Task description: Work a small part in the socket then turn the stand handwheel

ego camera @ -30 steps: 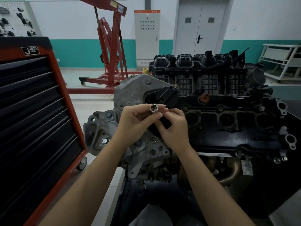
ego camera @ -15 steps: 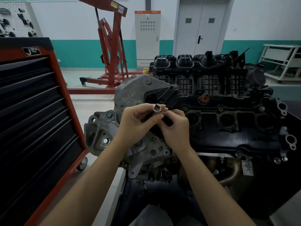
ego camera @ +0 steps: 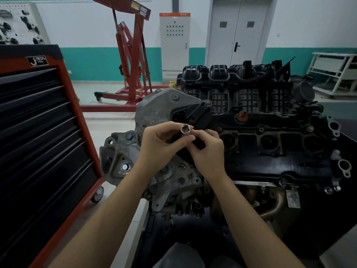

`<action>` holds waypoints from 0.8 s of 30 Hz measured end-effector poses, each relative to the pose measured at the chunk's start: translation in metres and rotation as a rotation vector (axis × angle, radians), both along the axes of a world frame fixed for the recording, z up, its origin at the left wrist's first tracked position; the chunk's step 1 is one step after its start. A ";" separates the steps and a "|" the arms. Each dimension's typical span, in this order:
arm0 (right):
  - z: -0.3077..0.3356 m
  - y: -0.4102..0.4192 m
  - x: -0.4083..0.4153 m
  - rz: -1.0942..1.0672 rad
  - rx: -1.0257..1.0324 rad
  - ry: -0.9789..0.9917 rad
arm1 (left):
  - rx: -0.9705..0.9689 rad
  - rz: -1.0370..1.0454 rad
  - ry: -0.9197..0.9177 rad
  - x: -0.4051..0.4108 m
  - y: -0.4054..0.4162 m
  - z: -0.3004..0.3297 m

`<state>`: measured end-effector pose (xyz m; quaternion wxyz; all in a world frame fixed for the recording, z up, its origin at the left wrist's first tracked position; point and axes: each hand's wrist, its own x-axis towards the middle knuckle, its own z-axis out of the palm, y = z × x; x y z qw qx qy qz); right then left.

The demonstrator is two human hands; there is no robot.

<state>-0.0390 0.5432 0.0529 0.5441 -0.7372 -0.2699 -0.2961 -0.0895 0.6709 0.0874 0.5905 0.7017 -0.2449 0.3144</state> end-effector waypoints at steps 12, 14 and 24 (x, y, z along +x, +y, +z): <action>-0.001 0.000 0.001 0.000 0.010 0.012 | -0.039 -0.036 0.003 0.000 0.000 0.002; 0.000 -0.001 0.000 0.000 -0.010 -0.017 | -0.035 -0.058 0.010 0.000 0.001 0.002; 0.001 0.000 0.000 -0.024 -0.005 -0.015 | 0.064 0.016 -0.051 0.001 0.000 0.001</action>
